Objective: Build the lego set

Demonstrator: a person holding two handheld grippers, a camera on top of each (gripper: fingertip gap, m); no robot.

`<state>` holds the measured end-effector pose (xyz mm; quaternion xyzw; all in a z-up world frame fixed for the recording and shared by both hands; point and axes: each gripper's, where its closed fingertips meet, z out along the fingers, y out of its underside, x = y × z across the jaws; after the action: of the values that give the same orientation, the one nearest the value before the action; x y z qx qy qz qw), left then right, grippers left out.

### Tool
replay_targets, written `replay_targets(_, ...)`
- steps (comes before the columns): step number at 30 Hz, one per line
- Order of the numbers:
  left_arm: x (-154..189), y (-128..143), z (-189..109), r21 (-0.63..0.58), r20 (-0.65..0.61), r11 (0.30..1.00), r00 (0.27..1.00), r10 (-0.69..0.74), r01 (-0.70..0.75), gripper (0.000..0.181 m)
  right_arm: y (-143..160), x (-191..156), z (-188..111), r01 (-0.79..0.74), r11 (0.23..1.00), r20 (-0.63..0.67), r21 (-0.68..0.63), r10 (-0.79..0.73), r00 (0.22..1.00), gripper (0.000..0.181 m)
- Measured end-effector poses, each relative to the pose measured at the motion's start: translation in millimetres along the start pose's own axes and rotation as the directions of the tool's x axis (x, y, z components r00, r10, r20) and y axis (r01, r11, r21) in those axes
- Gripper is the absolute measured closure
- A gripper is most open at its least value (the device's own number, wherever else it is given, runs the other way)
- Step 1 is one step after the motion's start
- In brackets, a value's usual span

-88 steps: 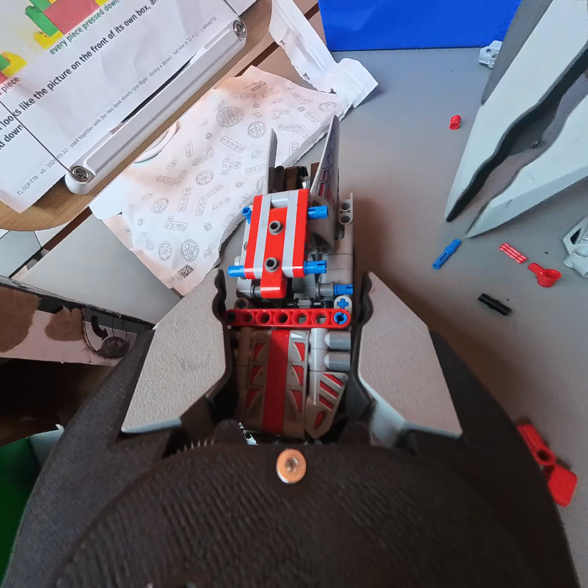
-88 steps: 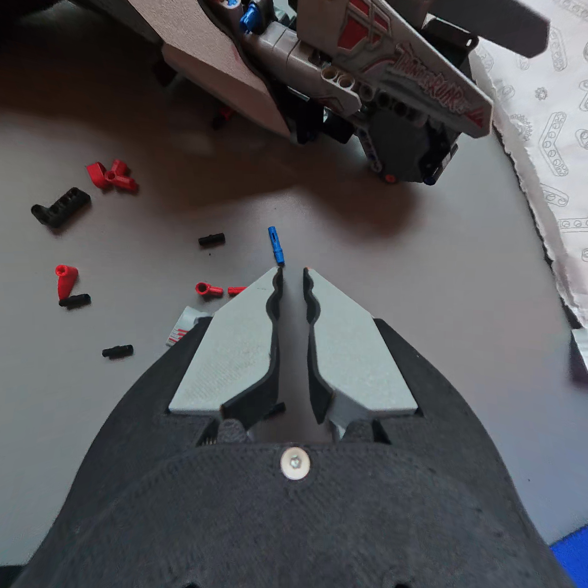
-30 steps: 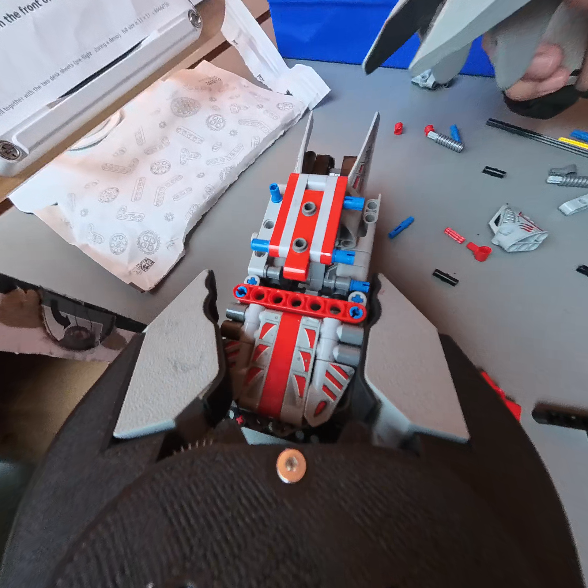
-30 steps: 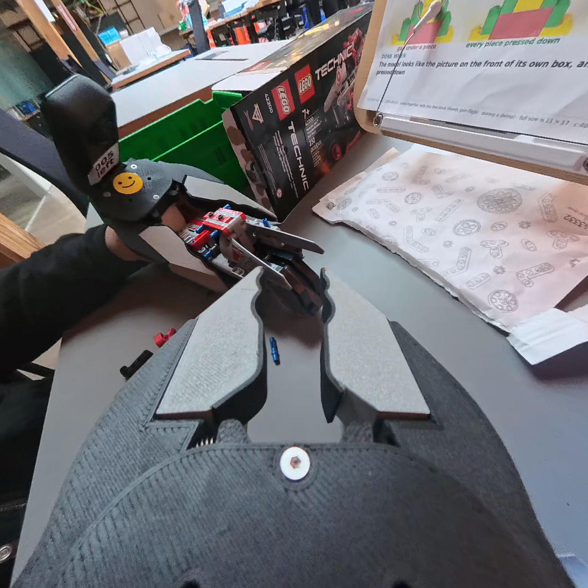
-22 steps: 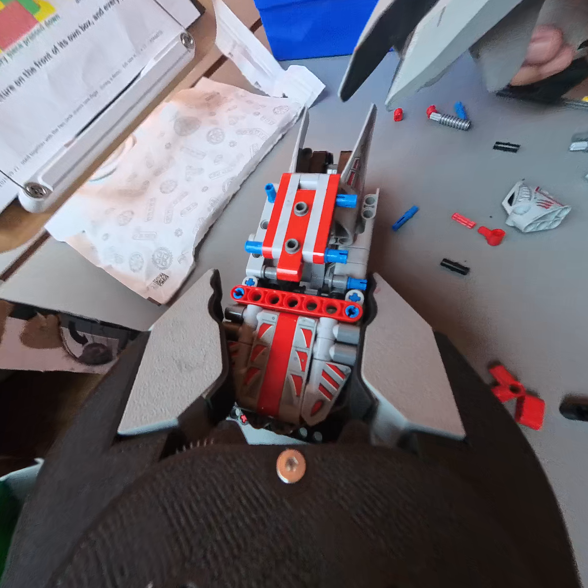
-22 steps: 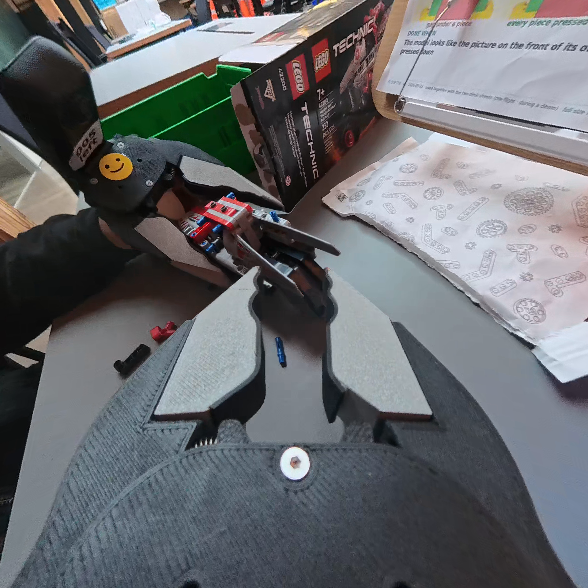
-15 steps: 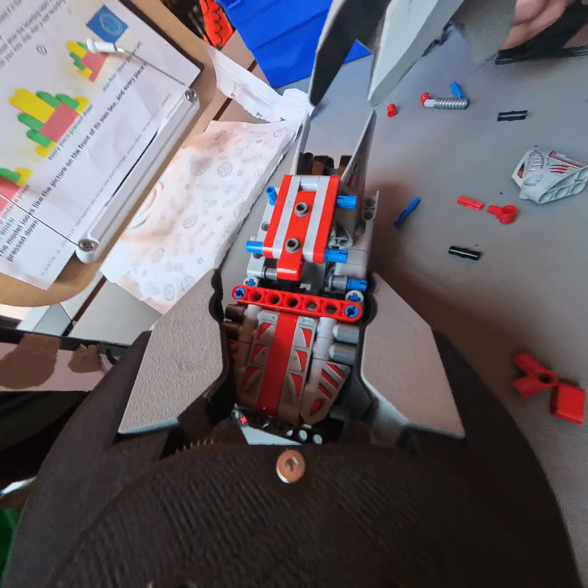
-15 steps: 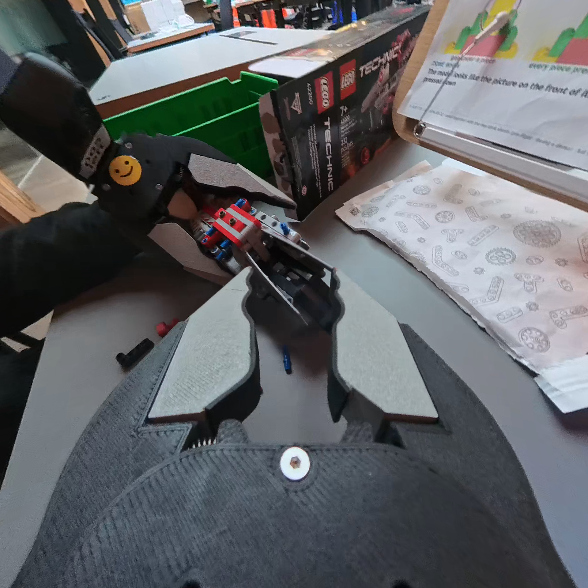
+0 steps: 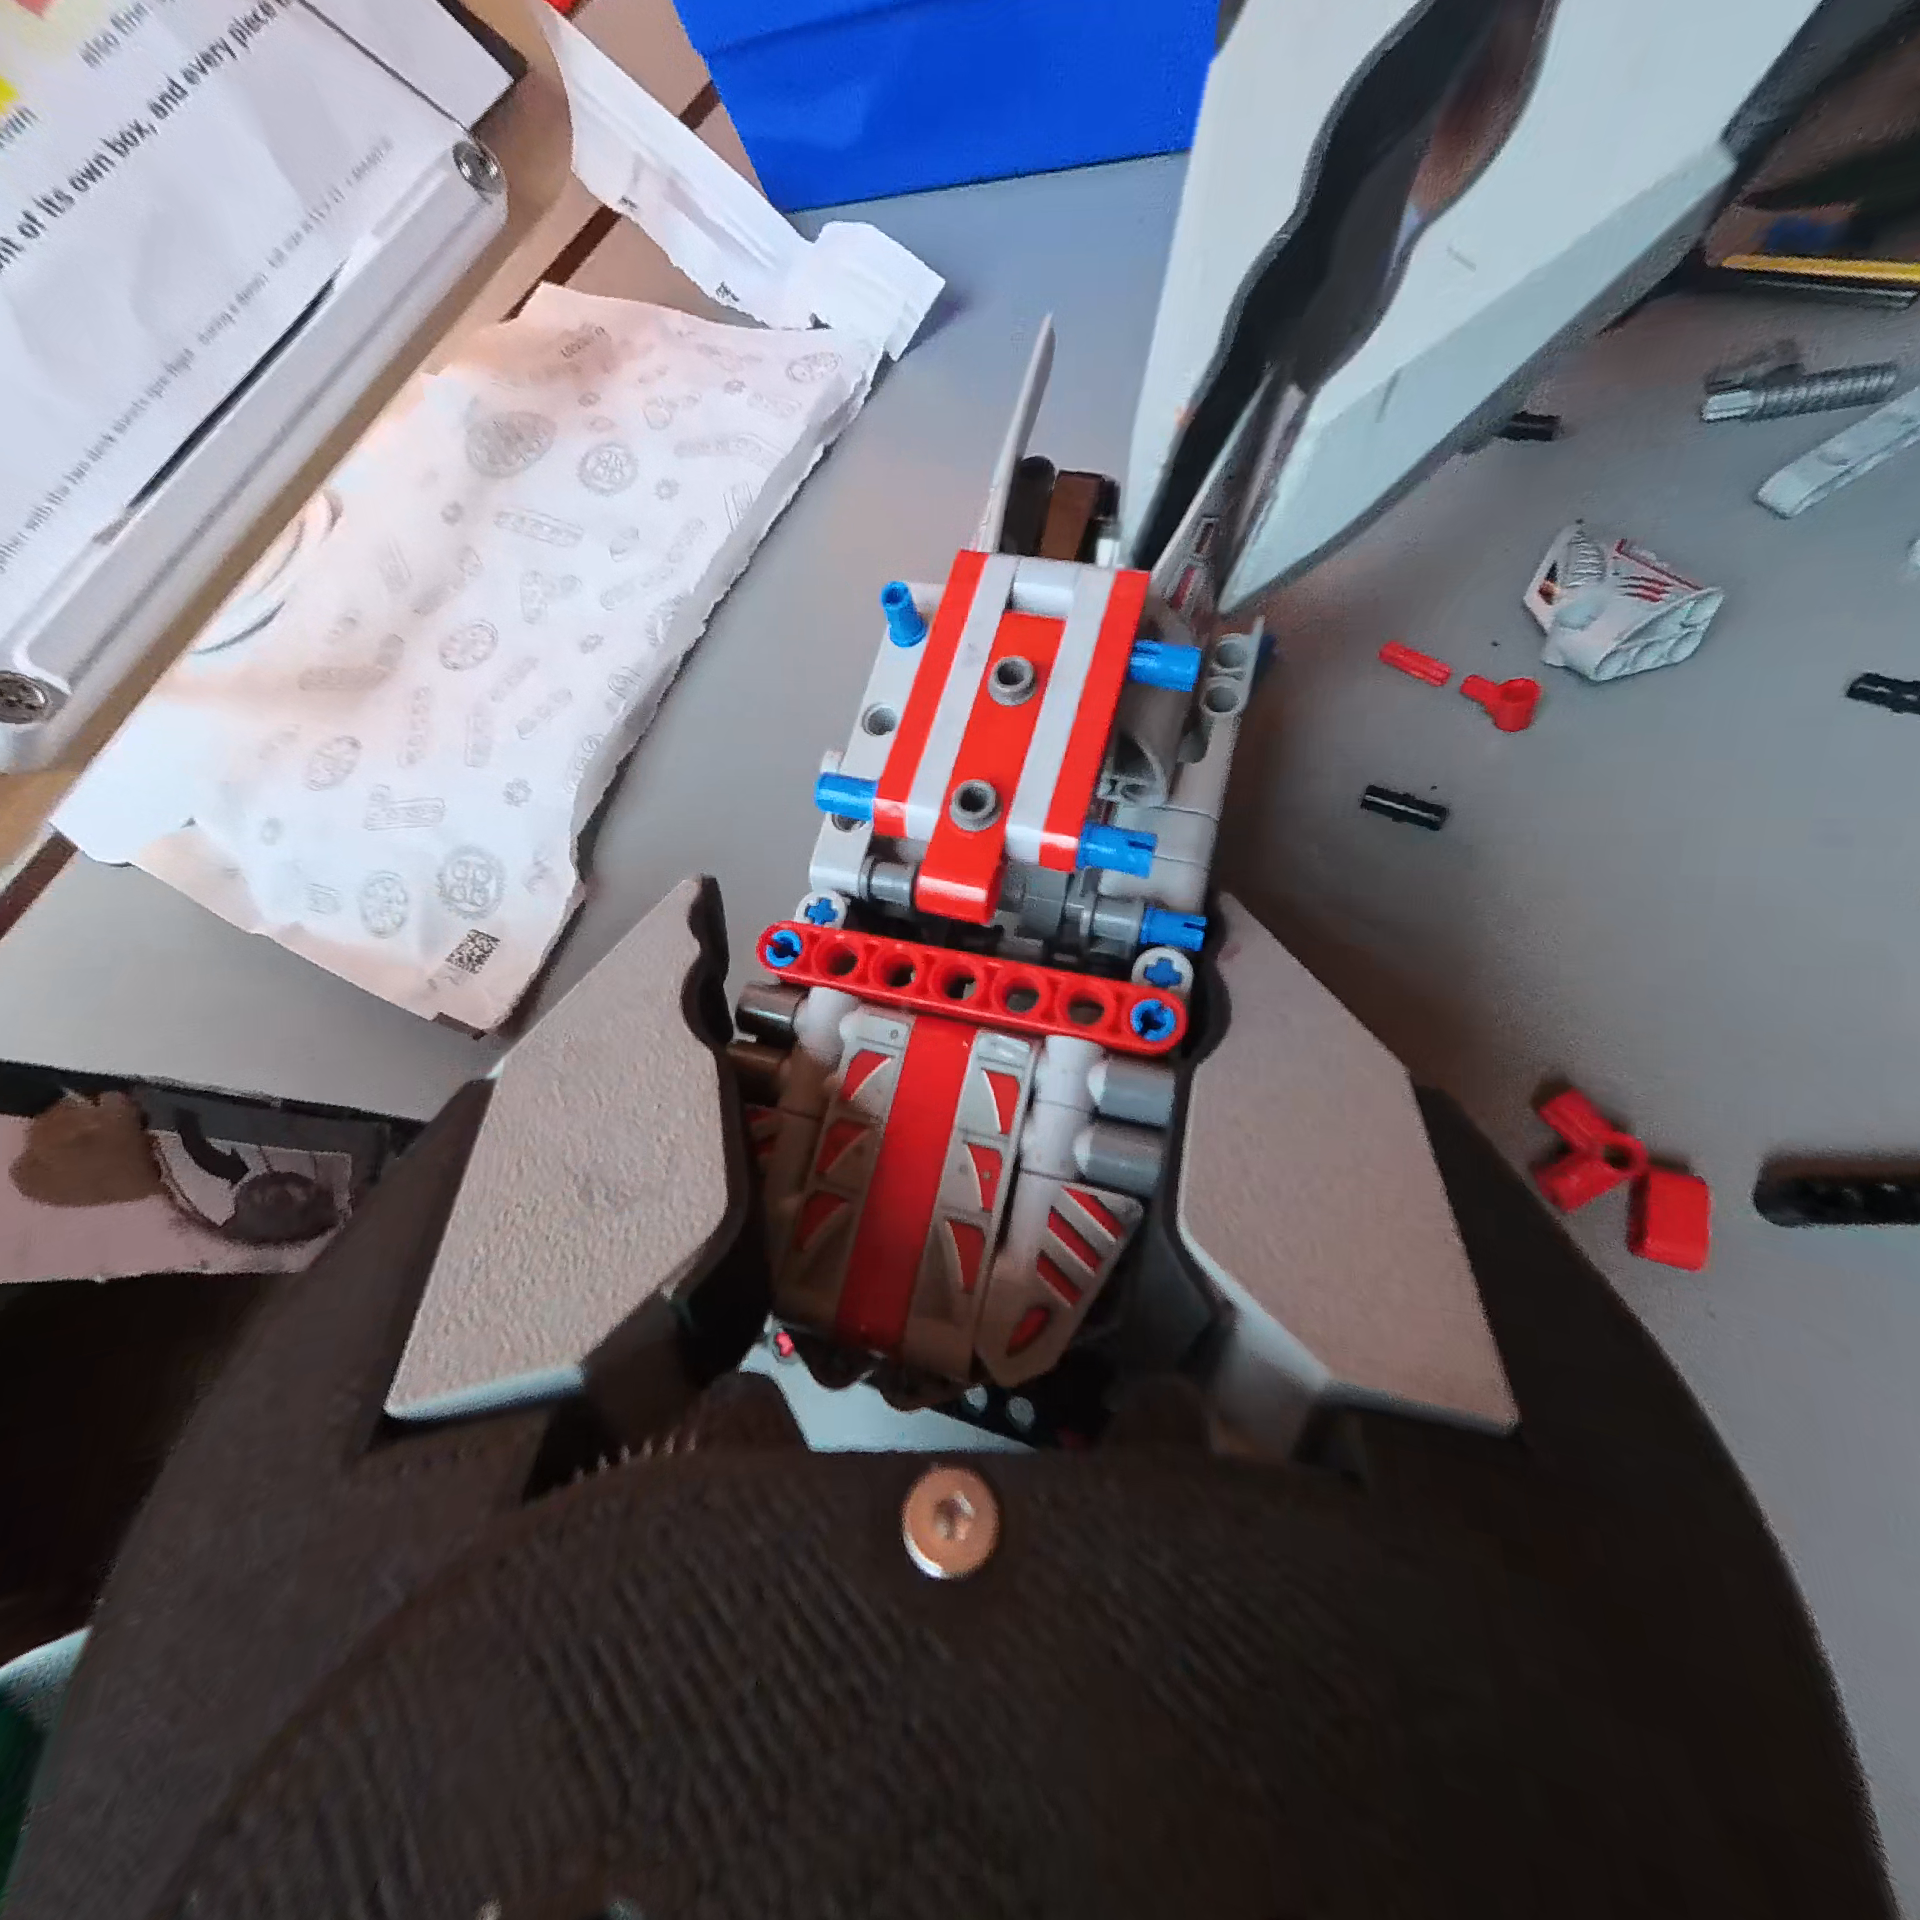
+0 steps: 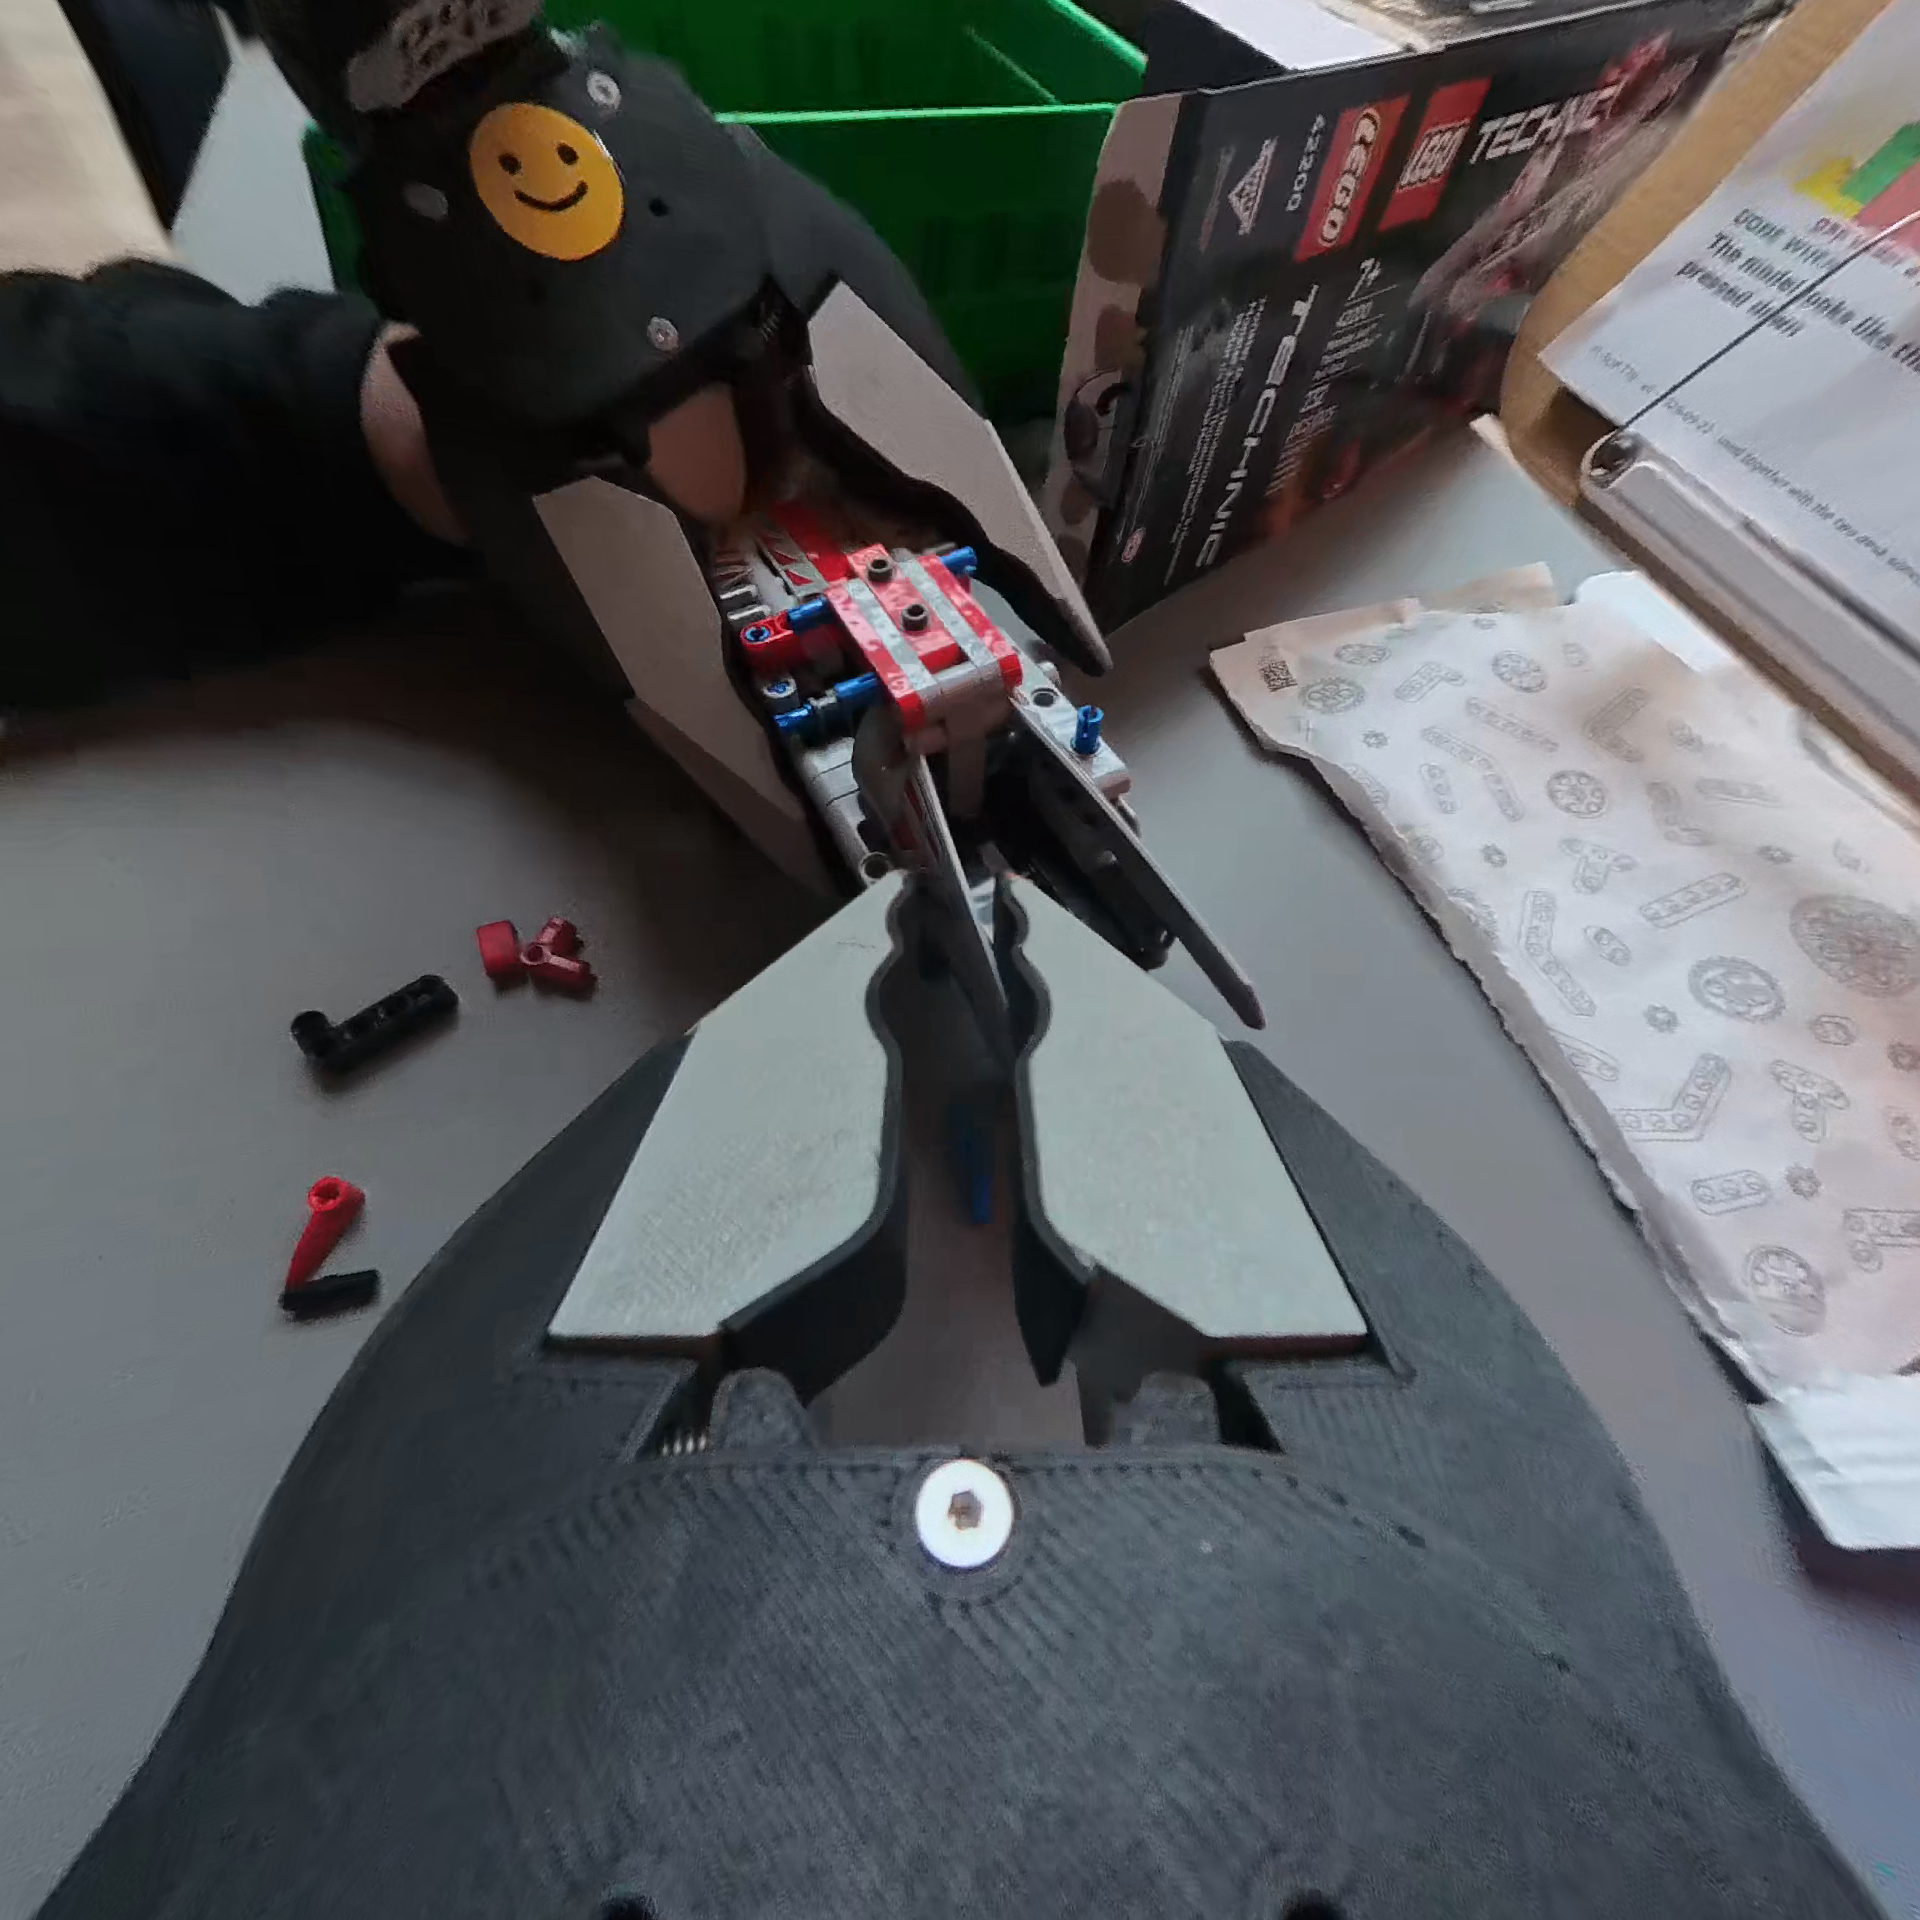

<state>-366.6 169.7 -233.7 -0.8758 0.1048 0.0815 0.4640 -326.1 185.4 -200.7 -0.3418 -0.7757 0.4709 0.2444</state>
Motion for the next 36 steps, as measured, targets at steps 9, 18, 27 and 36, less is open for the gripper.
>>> replay_targets(9,14,-2,2,-0.003,-0.122,0.999,0.991,-0.05,0.05,0.093,-2,-16,-12,0.101,0.995,0.106,0.024,-0.103,0.989,0.179)
replay_targets(18,13,-4,5,-0.006,-0.077,0.999,0.996,-0.048,0.048,0.094,-14,-4,-13,-0.006,0.998,0.04,0.06,0.004,0.999,0.136)
replay_targets(27,13,-10,13,0.002,-0.031,0.998,0.997,-0.065,0.065,0.094,-22,11,18,0.353,0.918,-0.329,-0.183,-0.395,0.858,0.149)
replay_targets(36,13,-22,10,0.037,-0.097,0.966,0.963,-0.251,0.256,0.094,-32,25,17,0.216,0.975,-0.368,-0.053,-0.22,0.903,0.162)
